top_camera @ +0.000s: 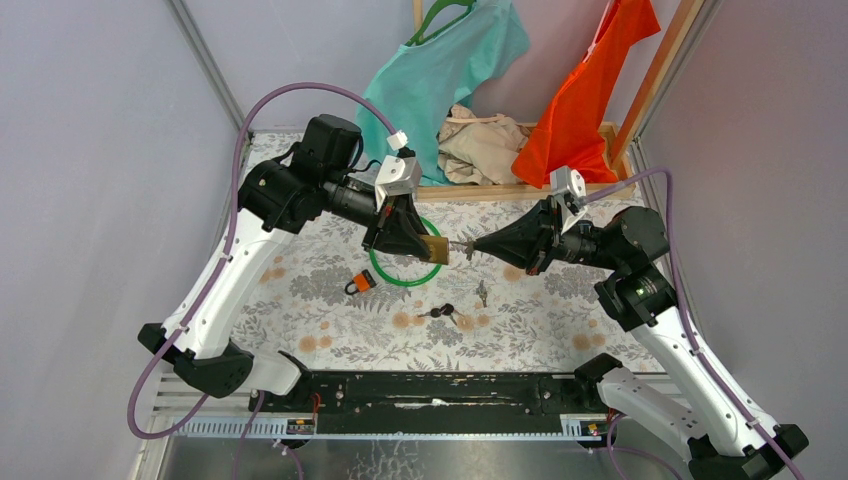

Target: Unlock with the key

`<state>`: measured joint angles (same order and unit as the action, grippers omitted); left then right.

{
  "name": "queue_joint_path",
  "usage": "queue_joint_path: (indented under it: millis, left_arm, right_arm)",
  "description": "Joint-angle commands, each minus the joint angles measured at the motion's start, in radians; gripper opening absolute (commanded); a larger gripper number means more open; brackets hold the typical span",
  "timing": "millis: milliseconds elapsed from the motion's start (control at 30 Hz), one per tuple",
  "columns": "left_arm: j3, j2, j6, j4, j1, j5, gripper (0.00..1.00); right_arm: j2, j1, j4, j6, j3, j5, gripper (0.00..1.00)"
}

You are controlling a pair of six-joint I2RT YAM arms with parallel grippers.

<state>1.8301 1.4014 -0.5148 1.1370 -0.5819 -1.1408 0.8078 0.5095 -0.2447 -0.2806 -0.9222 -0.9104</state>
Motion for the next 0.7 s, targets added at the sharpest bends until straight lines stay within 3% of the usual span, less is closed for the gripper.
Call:
queue_joint_path:
  millis: [0,667]
  left_arm:
    - [0.03,-0.018,0.009,-0.077,-0.005,-0.046,0.0]
    - [0.032,-0.017,0.008,-0.078,-0.006,-0.041,0.0]
  right_arm:
    - [-0.001,0.003,-0.038,0.003,-0.019,-0.027,0.0]
    - [-0.041,0.003,0.005,0.021,-0.007,-0.039,0.0]
